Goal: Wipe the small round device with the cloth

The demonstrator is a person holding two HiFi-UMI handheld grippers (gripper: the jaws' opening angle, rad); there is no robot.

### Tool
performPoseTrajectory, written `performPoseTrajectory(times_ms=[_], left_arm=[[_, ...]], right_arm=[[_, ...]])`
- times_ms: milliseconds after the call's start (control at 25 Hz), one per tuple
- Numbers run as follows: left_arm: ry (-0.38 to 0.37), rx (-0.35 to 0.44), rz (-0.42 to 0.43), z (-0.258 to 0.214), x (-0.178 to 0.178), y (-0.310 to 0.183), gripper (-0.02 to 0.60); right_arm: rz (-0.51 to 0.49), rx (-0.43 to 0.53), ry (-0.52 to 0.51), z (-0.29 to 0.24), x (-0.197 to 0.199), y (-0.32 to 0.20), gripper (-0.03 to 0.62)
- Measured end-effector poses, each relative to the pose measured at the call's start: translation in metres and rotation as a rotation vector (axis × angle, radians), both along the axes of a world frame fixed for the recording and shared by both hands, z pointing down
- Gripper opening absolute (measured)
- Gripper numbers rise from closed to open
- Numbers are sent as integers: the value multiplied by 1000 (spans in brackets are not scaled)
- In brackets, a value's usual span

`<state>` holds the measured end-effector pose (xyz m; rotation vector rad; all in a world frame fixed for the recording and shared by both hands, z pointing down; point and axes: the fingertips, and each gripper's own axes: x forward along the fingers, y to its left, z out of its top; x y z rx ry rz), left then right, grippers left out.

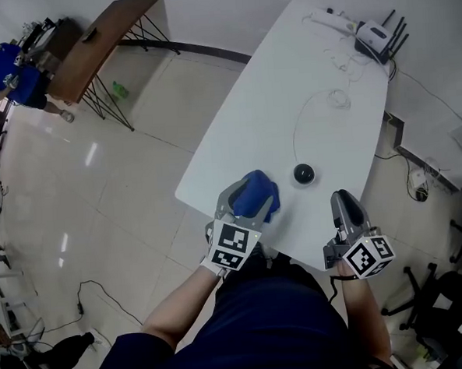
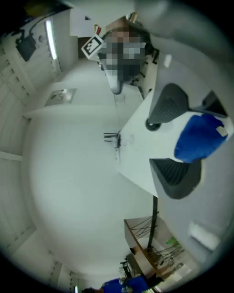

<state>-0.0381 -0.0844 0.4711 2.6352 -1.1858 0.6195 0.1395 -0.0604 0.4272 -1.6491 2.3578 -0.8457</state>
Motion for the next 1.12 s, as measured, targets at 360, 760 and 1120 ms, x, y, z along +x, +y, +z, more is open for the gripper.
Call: performPoseTrajectory(times_ms=[360,760,1120], left_arm=[[191,102,119,-69,66,26,207],[202,145,171,-90,92,32,206],[191,144,163,-88,103,25,202]], right_arm=[[-60,184,252,-52,-26,2,67],[-41,211,296,-56,-7,15,64],[-47,224,312,-55,3,11,57]])
